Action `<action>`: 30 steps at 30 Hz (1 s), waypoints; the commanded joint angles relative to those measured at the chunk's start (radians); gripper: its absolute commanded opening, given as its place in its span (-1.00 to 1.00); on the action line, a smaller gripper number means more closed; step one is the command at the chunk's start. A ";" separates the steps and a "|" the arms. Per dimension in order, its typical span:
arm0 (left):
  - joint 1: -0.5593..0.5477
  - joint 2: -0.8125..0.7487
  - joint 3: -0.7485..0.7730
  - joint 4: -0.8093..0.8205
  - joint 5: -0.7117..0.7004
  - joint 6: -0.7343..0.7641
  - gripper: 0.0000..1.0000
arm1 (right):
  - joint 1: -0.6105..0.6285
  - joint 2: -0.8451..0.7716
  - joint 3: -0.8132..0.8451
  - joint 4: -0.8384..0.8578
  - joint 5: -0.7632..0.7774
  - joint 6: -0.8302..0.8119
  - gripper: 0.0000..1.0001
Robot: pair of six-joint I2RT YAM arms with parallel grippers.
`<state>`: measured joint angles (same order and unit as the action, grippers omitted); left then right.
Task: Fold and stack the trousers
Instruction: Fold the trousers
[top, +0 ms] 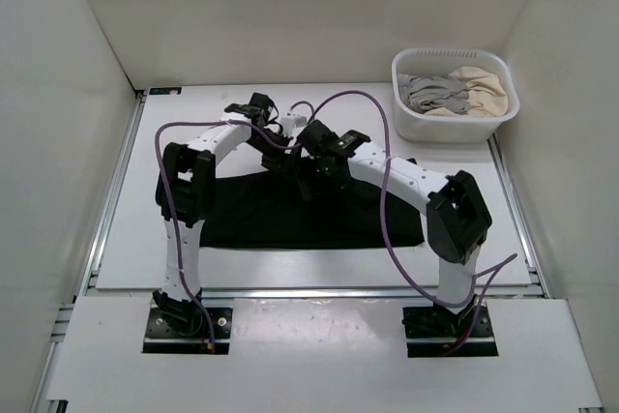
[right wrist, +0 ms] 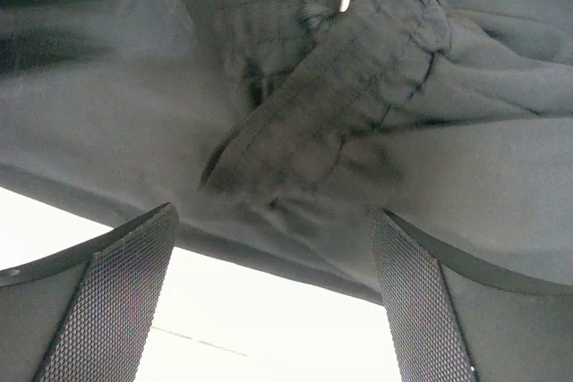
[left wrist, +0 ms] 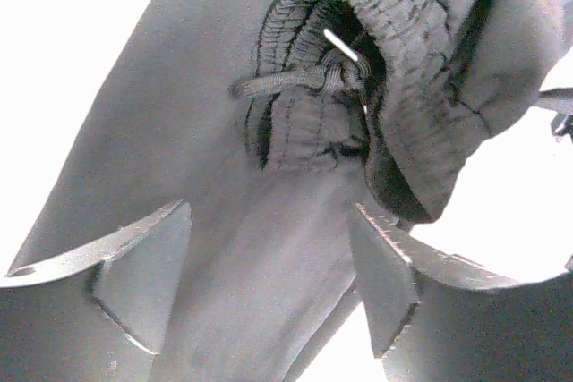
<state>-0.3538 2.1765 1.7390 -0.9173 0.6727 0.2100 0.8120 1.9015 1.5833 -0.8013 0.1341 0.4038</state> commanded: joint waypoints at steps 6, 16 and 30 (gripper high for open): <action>0.108 -0.116 0.060 -0.029 0.054 0.014 0.77 | 0.111 0.032 -0.005 0.019 0.228 -0.103 0.83; 0.341 -0.150 0.031 -0.067 -0.137 0.015 0.80 | 0.111 0.249 0.164 -0.052 0.335 -0.103 0.63; 0.447 -0.356 -0.468 0.020 -0.461 0.098 0.80 | 0.111 0.139 0.092 -0.082 0.438 -0.077 -1.00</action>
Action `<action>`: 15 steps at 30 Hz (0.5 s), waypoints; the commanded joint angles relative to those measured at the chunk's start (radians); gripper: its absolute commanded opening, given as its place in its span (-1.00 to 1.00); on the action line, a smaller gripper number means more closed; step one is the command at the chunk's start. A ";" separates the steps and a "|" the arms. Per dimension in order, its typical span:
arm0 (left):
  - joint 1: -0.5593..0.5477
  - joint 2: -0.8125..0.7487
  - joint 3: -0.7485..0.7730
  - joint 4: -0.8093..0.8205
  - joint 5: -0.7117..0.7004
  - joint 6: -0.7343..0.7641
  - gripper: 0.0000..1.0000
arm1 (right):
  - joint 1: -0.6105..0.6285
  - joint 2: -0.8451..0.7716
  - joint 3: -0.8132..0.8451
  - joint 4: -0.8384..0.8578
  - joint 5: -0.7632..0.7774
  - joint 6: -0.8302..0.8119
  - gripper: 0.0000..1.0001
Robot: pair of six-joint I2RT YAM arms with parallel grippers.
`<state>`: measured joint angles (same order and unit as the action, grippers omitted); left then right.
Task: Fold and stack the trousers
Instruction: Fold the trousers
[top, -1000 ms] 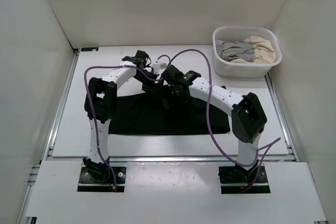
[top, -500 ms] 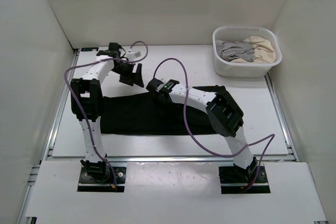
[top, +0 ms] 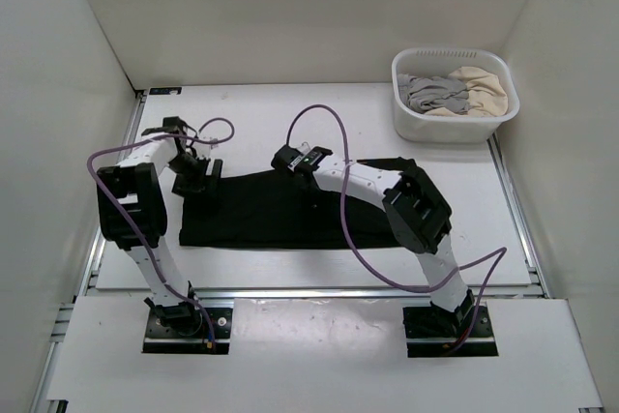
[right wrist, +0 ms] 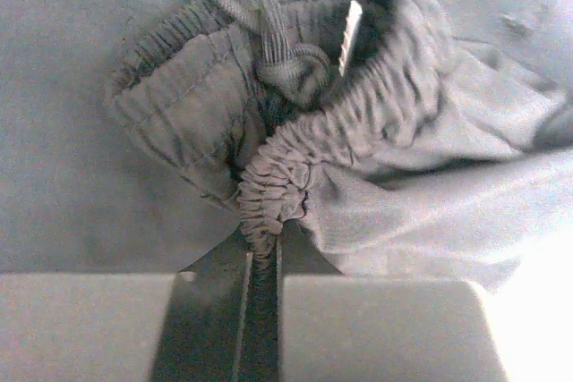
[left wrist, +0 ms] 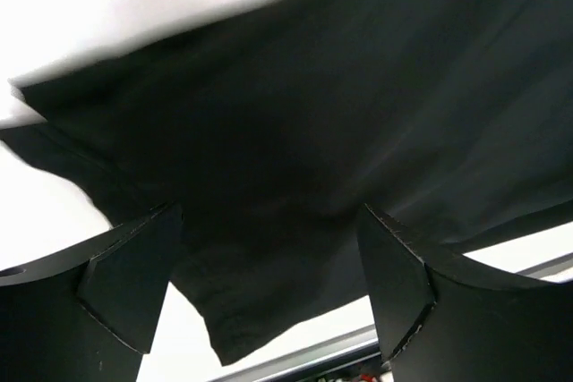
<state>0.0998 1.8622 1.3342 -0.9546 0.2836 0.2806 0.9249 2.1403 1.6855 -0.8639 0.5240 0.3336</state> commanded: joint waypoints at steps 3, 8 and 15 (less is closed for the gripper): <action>0.003 -0.023 -0.087 0.089 -0.084 0.028 0.80 | -0.001 -0.178 -0.058 -0.020 0.015 -0.079 -1.00; 0.012 0.046 -0.078 0.100 -0.061 0.017 0.80 | 0.031 -0.375 -0.196 0.059 -0.247 -0.246 -1.00; 0.012 0.080 -0.059 0.109 -0.072 0.017 0.80 | 0.031 -0.220 -0.144 0.009 -0.334 -0.275 -1.00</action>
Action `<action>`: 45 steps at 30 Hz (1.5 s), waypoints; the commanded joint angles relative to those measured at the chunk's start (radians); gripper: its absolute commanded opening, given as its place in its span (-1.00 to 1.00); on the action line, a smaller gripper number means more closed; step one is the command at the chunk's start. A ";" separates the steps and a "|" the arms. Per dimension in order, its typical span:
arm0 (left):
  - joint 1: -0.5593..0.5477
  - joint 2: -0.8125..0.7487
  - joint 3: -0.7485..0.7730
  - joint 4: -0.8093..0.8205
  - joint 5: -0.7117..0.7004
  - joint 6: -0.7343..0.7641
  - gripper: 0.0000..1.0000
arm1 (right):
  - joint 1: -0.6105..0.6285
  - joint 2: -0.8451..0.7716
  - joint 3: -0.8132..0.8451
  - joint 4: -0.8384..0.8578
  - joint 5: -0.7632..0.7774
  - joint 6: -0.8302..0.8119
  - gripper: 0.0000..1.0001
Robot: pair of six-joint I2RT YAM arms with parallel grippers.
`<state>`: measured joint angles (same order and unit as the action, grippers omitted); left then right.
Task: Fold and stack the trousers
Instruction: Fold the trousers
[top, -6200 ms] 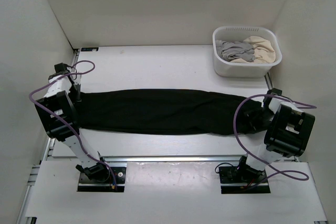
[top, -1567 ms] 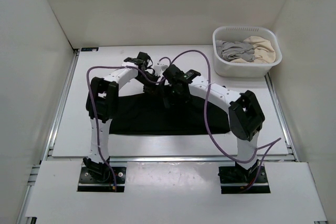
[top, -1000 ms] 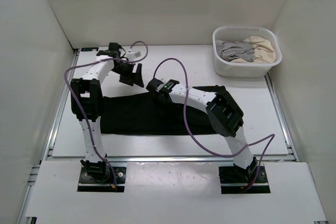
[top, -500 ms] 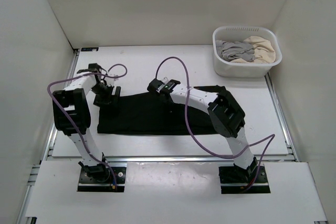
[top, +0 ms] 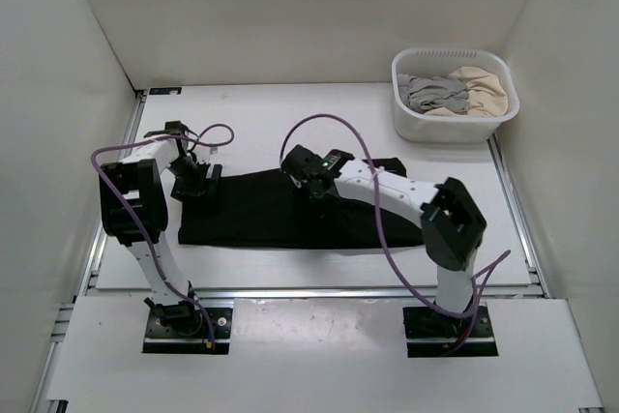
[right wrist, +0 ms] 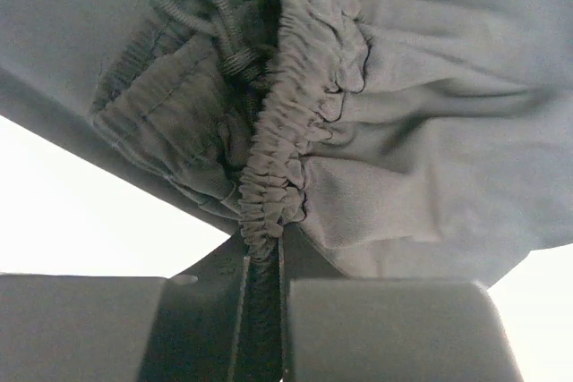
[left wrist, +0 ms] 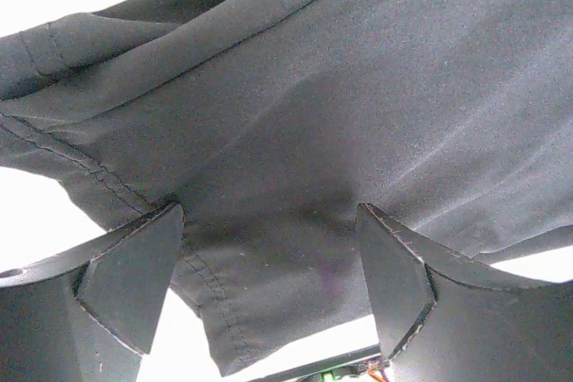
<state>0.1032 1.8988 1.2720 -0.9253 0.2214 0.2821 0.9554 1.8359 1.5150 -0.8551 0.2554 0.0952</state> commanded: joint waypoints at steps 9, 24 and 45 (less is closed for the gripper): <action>0.018 0.043 0.021 0.071 -0.030 0.025 0.80 | 0.000 0.129 0.139 -0.010 -0.073 0.015 0.98; 0.015 -0.086 0.251 -0.061 -0.013 0.080 0.90 | -0.571 -0.371 -0.317 0.148 -0.351 0.429 0.98; 0.062 -0.121 0.116 -0.050 -0.100 0.042 0.97 | -0.966 -0.011 -0.602 0.419 -0.689 0.265 -0.48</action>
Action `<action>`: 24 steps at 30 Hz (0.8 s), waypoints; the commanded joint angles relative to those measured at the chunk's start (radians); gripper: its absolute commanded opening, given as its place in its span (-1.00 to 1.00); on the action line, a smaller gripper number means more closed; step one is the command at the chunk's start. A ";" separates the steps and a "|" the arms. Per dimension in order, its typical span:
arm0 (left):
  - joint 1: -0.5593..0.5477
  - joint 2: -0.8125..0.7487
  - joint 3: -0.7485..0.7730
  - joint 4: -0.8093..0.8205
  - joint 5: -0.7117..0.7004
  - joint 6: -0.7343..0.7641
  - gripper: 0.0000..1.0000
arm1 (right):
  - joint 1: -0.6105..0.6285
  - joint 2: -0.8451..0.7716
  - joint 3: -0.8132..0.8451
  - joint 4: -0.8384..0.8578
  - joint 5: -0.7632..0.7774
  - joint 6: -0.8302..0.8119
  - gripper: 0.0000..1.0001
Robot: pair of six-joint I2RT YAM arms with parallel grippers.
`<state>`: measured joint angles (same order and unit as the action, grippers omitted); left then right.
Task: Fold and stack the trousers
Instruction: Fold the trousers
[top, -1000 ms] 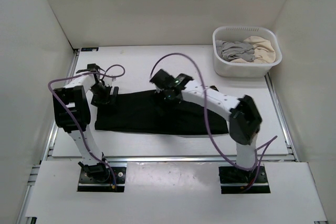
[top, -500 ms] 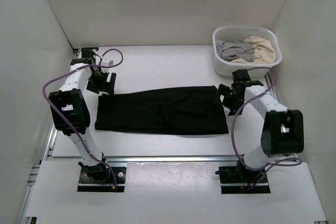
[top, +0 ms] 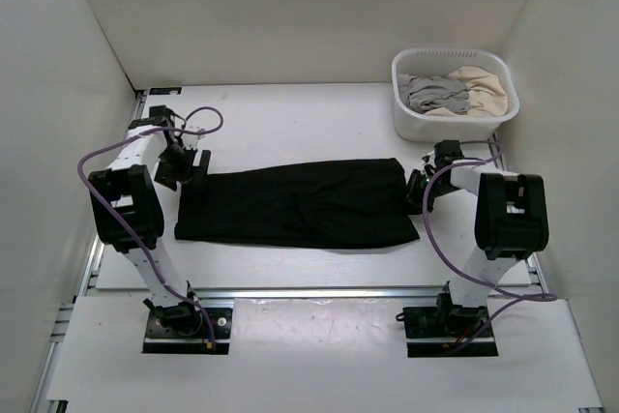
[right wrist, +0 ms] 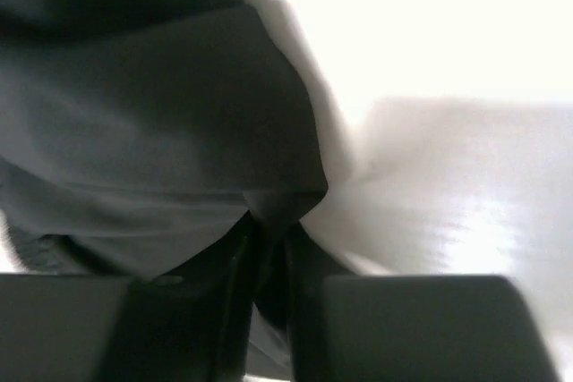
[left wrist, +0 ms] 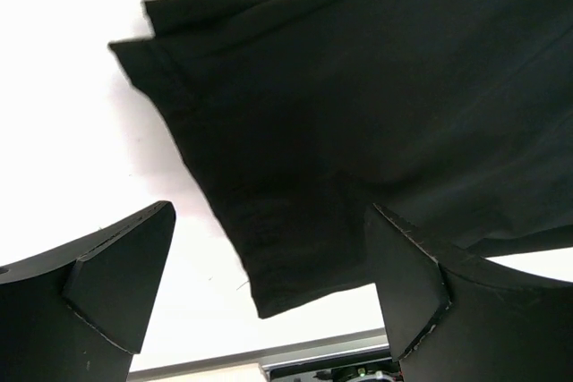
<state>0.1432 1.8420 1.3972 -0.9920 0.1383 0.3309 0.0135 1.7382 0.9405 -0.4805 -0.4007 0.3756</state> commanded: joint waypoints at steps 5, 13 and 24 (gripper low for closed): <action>0.041 -0.044 -0.009 0.016 -0.026 -0.007 0.97 | -0.090 0.135 -0.006 0.066 -0.084 -0.015 -1.00; 0.050 -0.013 -0.027 0.026 -0.022 -0.007 1.00 | -0.136 -0.087 0.110 -0.191 0.234 -0.006 -1.00; -0.187 0.069 -0.037 0.075 0.286 -0.053 1.00 | 0.016 -0.111 0.760 -0.912 0.772 -0.031 -1.00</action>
<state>0.0299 1.8759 1.3483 -0.9455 0.2638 0.2962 -0.0971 1.5955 1.6047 -1.1156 0.1638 0.3405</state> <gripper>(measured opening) 0.991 0.009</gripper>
